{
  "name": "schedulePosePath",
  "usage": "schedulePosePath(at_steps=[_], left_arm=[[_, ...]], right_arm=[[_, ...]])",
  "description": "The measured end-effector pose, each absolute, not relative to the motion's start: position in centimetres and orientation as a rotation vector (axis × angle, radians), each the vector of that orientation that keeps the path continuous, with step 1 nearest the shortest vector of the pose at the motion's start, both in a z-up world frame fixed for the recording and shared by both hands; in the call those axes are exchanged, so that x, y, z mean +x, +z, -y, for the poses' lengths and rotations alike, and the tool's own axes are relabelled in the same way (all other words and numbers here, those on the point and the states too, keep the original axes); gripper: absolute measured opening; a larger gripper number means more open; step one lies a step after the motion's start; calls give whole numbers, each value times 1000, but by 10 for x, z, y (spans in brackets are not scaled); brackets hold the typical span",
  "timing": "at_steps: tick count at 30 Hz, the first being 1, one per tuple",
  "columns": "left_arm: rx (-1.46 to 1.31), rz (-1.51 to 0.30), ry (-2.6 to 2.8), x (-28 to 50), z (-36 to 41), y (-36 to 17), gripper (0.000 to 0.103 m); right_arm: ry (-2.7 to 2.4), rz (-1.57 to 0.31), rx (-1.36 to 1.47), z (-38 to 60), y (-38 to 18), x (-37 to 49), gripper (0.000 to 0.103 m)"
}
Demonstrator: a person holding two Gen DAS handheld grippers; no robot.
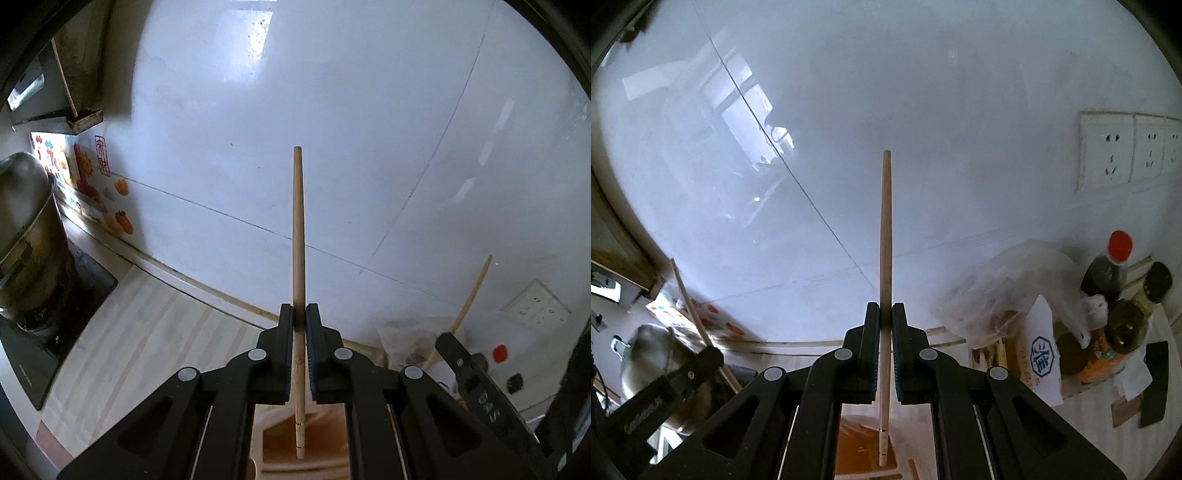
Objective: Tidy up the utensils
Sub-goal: 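Lift both chopsticks and carry them over the pink holder, then open both tools to drop the chopsticks into the holder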
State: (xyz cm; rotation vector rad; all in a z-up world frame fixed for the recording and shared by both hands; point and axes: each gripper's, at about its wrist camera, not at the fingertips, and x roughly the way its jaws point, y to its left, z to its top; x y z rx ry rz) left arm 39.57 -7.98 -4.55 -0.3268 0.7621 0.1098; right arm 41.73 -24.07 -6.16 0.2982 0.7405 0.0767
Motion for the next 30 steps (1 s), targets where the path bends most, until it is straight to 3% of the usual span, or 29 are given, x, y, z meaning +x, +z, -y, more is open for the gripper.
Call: schedulePosePath(at_steps=[11, 16, 17, 18, 20, 21, 22, 26, 30], left_arm=[[-261, -838, 76, 382, 86, -65, 5], [-201, -875, 78, 362, 88, -55, 15], [-191, -869, 98, 354, 86, -50, 28], [-189, -864, 111, 349, 83, -47, 54], [-202, -843, 138, 338, 76, -40, 83], [-208, -824, 151, 330, 71, -36, 85], [-206, -819, 159, 325, 67, -34, 86], [-151, -859, 192, 309, 59, -37, 103], [-109, -863, 199, 289, 53, -39, 103]], right_arm=[[144, -769, 292, 245, -82, 408, 7], [247, -836, 237, 239, -87, 404, 7], [257, -843, 230, 238, -86, 402, 8], [266, -849, 229, 240, -86, 398, 11], [273, -859, 240, 244, -82, 391, 31], [271, -857, 245, 246, -79, 387, 45], [264, -847, 253, 249, -76, 382, 53], [223, -824, 271, 257, -60, 359, 58], [184, -780, 313, 266, -45, 328, 84]])
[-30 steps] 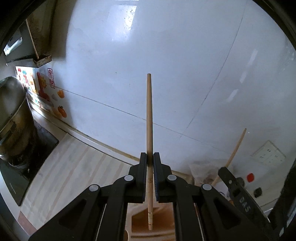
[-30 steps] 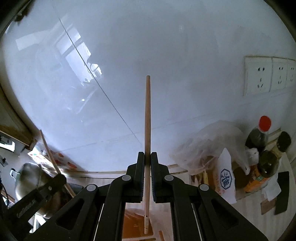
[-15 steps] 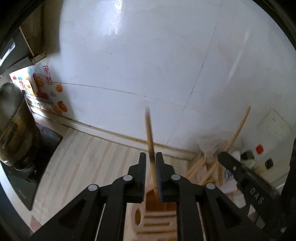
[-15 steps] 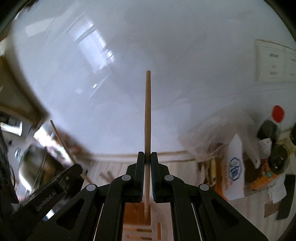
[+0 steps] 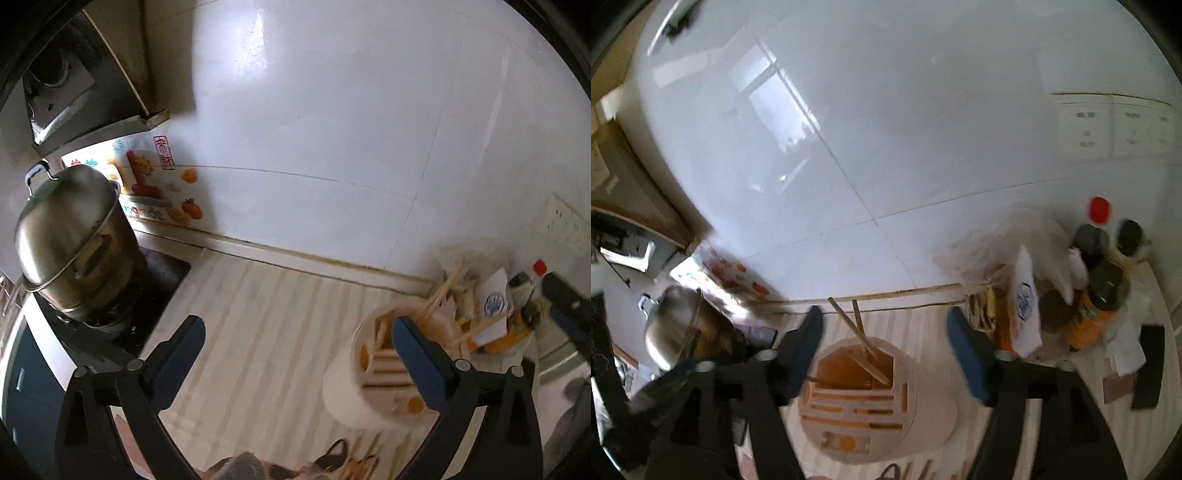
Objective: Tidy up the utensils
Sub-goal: 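Open both tools to drop the chopsticks into the holder, then move both open tools back down to the remaining chopsticks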
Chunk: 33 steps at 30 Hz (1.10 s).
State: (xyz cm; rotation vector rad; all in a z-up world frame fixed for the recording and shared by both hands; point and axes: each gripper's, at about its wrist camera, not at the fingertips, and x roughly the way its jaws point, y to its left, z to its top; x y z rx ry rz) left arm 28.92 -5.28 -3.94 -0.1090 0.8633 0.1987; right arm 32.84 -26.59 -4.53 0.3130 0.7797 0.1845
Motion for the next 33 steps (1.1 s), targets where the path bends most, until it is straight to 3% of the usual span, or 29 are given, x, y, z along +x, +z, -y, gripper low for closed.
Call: schedulePosePath(at_steps=[3, 8, 14, 16, 17, 18, 19, 20, 21, 24, 32, 33], left_arm=[[-107, -863, 187, 272, 49, -43, 103], [-57, -882, 177, 243, 51, -62, 103], [-5, -1006, 111, 212, 70, -124, 103], [-2, -1093, 59, 205, 80, -160, 99], [-7, -1130, 35, 204, 84, -175, 90], [-10, -1176, 12, 202, 88, -193, 70], [-10, -1221, -3, 202, 92, -210, 60], [-18, -1262, -18, 201, 95, -226, 44], [-36, -1306, -40, 201, 99, -243, 36], [-52, -1383, -83, 204, 111, -275, 35], [27, -1494, -141, 208, 145, -324, 35], [48, -1482, -141, 208, 148, -323, 28]], right_arm=[[155, -733, 313, 270, -37, 302, 98], [78, -711, 283, 273, -38, 261, 98], [19, -851, 283, 282, -81, 225, 98], [21, -934, 298, 286, -109, 215, 85], [12, -964, 297, 287, -120, 212, 80], [-1, -1004, 296, 289, -135, 207, 67], [-9, -1041, 301, 291, -150, 203, 56], [-17, -1077, 307, 293, -164, 199, 52], [-32, -1108, 306, 295, -178, 196, 46], [-72, -1190, 284, 299, -216, 187, 32], [-72, -1353, 300, 308, -276, 176, 32], [-63, -1370, 297, 308, -281, 176, 32]])
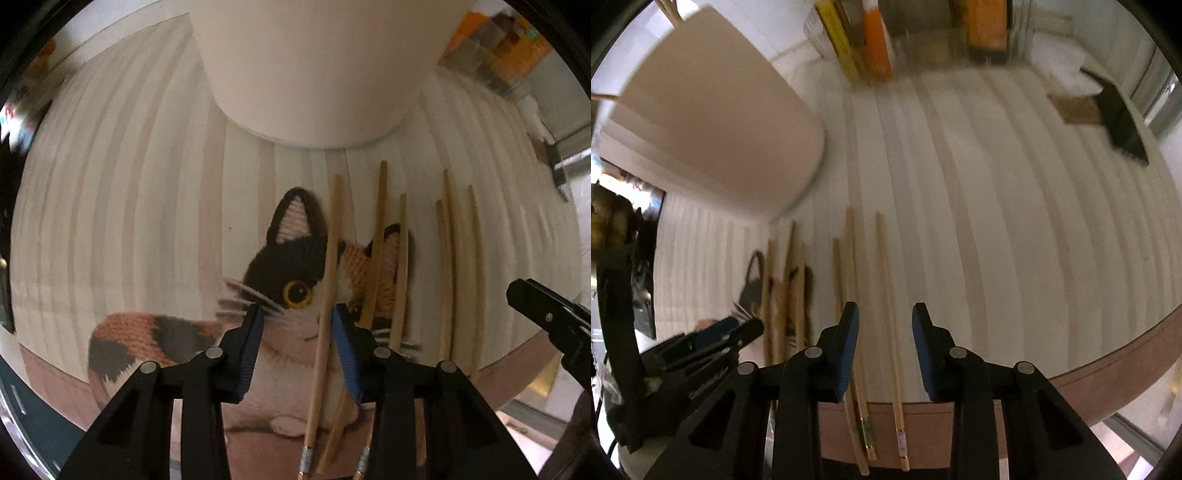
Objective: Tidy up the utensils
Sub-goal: 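Move both open tools back down to the remaining chopsticks, then close the left tool on a chopstick while the right tool grasps another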
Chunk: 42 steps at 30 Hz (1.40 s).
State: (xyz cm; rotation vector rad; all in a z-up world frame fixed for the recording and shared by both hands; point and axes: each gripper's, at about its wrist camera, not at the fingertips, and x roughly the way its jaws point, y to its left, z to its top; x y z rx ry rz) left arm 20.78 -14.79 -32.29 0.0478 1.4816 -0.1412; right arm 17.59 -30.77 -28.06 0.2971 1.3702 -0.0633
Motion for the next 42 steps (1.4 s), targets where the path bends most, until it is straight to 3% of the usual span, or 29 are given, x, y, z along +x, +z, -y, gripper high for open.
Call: schedulePosePath(at_steps=[1, 2, 3, 11, 15, 42], left_arm=[[82, -1474, -133, 207, 152, -322, 24], [97, -1465, -133, 207, 155, -321, 11], [88, -1466, -125, 206, 155, -320, 5], [-42, -1500, -14, 195, 129, -316, 5], [-27, -1499, -2, 187, 132, -310, 5], [-11, -1540, -23, 199, 125, -316, 5]], right_arm=[[-59, -1382, 292, 307, -284, 176, 32], [-58, -1392, 285, 306, -287, 176, 32], [-53, -1401, 281, 306, -289, 177, 32], [-80, -1458, 185, 293, -308, 188, 31], [-110, -1447, 76, 283, -312, 189, 7], [-125, -1538, 15, 268, -325, 177, 7]])
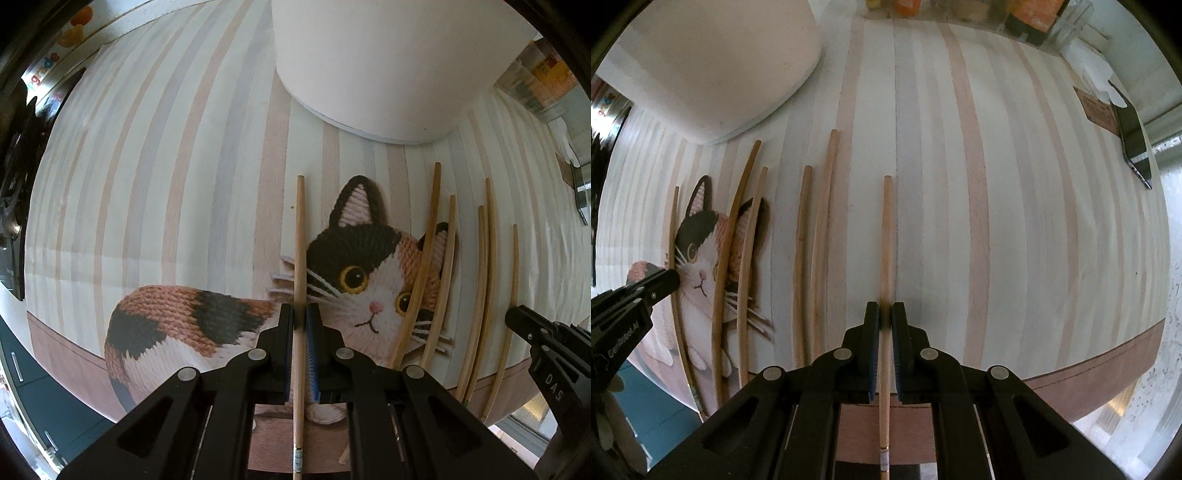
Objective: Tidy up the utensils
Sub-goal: 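Close the left tool on a chopstick while the right tool grasps another, then lift both chopsticks and carry them over the pink holder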
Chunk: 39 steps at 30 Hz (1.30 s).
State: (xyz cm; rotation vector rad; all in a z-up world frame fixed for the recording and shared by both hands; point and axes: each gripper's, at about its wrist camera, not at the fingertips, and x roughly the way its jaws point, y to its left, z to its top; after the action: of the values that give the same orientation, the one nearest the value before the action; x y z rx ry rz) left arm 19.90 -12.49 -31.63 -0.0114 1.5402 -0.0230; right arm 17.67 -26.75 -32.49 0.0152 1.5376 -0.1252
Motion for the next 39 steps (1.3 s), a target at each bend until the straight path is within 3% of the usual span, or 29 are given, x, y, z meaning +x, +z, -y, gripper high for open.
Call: schedulePosePath(at_steps=[12, 32, 39], left_arm=[[-64, -1478, 33, 202, 104, -302, 4], [-127, -1013, 161, 207, 48, -146, 4], [-266, -862, 123, 208, 33, -54, 4]], right_arm=[[-129, -1491, 71, 274, -323, 180, 7], [-112, -1098, 98, 284, -199, 186, 6], [-53, -954, 162, 277, -129, 204, 6]])
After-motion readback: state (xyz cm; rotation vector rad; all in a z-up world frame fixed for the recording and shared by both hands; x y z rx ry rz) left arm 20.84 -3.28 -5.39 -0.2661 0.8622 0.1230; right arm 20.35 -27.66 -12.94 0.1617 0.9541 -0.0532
